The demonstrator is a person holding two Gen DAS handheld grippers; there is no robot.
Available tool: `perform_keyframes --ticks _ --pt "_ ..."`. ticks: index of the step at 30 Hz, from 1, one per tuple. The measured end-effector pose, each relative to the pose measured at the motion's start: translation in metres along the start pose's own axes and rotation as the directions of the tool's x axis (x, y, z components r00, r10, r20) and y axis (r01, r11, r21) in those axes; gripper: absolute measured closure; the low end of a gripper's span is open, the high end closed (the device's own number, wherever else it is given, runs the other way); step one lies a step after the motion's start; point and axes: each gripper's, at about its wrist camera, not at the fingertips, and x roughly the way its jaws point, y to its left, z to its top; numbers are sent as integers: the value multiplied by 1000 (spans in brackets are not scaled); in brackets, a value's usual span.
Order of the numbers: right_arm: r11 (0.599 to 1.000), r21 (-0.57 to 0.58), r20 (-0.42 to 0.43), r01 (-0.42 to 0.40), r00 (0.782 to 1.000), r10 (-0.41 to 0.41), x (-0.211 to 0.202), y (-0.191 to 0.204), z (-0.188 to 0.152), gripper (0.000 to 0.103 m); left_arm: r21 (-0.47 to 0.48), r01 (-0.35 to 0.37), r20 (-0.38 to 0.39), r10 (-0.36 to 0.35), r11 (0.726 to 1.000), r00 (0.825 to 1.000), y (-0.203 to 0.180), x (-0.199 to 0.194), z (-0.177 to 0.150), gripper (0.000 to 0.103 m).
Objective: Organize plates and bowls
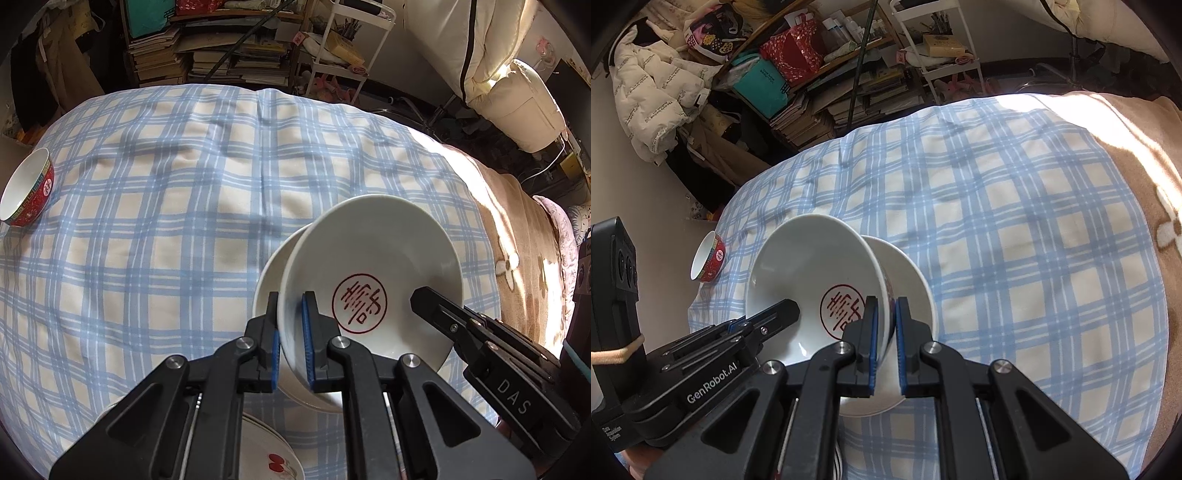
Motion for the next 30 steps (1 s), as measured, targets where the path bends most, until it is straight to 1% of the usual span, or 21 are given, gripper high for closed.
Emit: perform_keyframes --ticks 4,7,10,12,14,17,22,23,25,27,29,30 --pt "1000 -2 -18 -2 1000 2 8 -3 0 93 -46 26 -31 -28 999 999 6 11 -2 92" --pt "1000 6 -30 -13 999 13 14 -7 1 93 -39 28 -37 -29 999 999 5 17 -5 92" --pt "1000 -13 -29 7 1000 -7 15 -9 0 93 -27 42 -50 -44 999 998 3 22 -6 92" --pt "999 -34 -35 20 999 -21 16 -9 0 92 -12 39 -49 -39 999 998 1 22 -6 92" --pt "998 -52 -41 20 999 -22 16 -9 0 92 16 33 -52 -32 999 998 -1 21 -6 92" --pt "999 -49 -50 13 999 -15 17 -11 0 92 44 28 -64 -26 999 998 -2 19 -6 92" --pt "999 -43 -59 16 998 -19 17 -11 0 92 48 33 -74 -29 998 997 2 15 -5 92" --pt "999 -43 -61 16 998 -19 17 -10 0 92 51 27 -71 -23 998 997 3 13 -5 92" --pt "999 -46 -63 19 998 -22 16 -9 0 91 81 -18 -38 21 997 999 4 5 -5 93" --pt "999 -49 -50 24 998 -26 12 -7 -1 88 85 -2 -42 5 996 999 7 2 -3 92" --pt "999 -51 -30 11 999 -13 5 -6 0 87 58 19 -55 -16 998 998 14 -1 -1 92" --pt "999 -54 -34 7 999 -9 3 -6 0 87 51 26 -56 -23 998 998 17 -3 0 92"
